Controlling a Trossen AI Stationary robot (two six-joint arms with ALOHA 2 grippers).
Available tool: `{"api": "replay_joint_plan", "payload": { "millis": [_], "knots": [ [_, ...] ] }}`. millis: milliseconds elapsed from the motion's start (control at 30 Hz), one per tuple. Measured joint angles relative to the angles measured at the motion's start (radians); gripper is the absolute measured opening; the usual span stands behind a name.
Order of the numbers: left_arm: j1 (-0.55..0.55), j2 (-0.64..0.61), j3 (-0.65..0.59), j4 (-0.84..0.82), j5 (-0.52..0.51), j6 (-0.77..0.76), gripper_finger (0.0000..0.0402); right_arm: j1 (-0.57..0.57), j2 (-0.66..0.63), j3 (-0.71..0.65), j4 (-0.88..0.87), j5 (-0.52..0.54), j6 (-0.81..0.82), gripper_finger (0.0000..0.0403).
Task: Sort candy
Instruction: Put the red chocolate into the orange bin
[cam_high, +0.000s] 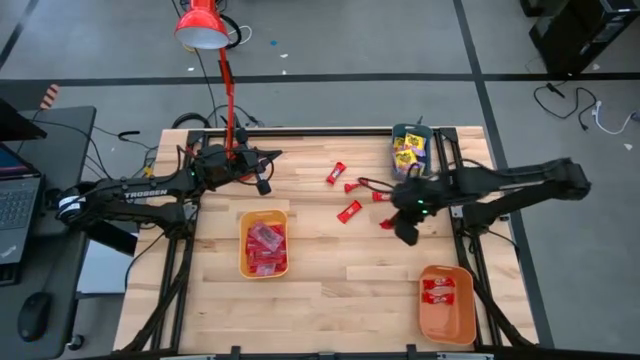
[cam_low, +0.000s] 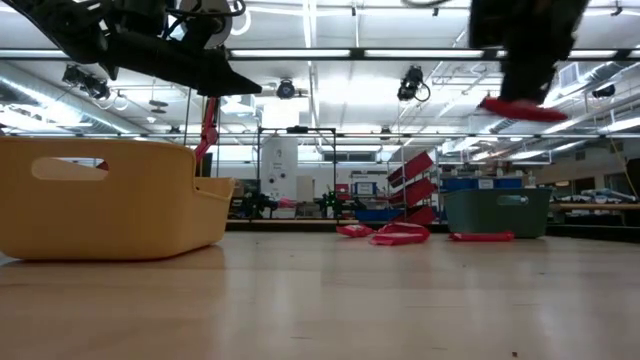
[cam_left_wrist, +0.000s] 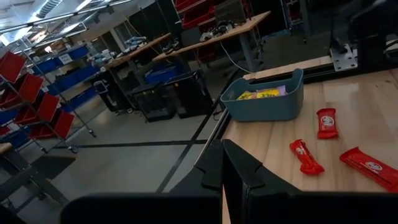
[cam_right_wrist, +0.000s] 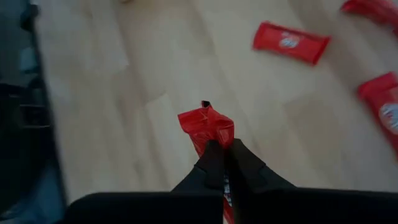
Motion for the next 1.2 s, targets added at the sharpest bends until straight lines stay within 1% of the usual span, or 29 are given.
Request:
{"api": "replay_joint_plan", "payload": {
  "millis": [133, 233, 500, 633, 733, 900, 1067, 1200],
  "knots": [
    [0.0, 0.0, 0.0, 0.001, 0.0, -0.005, 0.0002, 0.066, -0.079, 0.0, -0.062, -0.01, 0.099, 0.0],
    [0.0, 0.0, 0.0, 0.003, 0.0, -0.028, 0.0002, 0.124, -0.112, 0.0, -0.102, -0.031, 0.157, 0.0],
    [-0.002, 0.0, 0.0, 0.005, 0.0, -0.153, 0.0002, 0.318, -0.119, 0.0, -0.139, -0.108, 0.367, 0.0],
    [-0.003, 0.0, 0.0, 0.001, 0.0, -0.199, 0.0002, 0.445, -0.119, 0.0, -0.138, -0.107, 0.486, 0.0],
    [-0.003, 0.0, 0.0, 0.0, 0.0, -0.237, 0.0002, 0.551, -0.119, 0.0, -0.13, -0.069, 0.59, 0.0],
    [-0.009, 0.0, 0.0, 0.0, 0.017, -0.306, 0.0002, 0.722, -0.119, 0.0, -0.096, 0.061, 0.739, 0.0],
    [-0.033, 0.0, 0.0, 0.0, 0.039, -0.324, 0.0002, 0.852, -0.117, 0.0, -0.095, 0.155, 0.841, 0.0],
    [-0.054, 0.0, 0.0, 0.0, 0.039, -0.341, 0.0002, 0.926, -0.085, 0.0, -0.094, 0.214, 0.884, 0.0]
  ]
}}
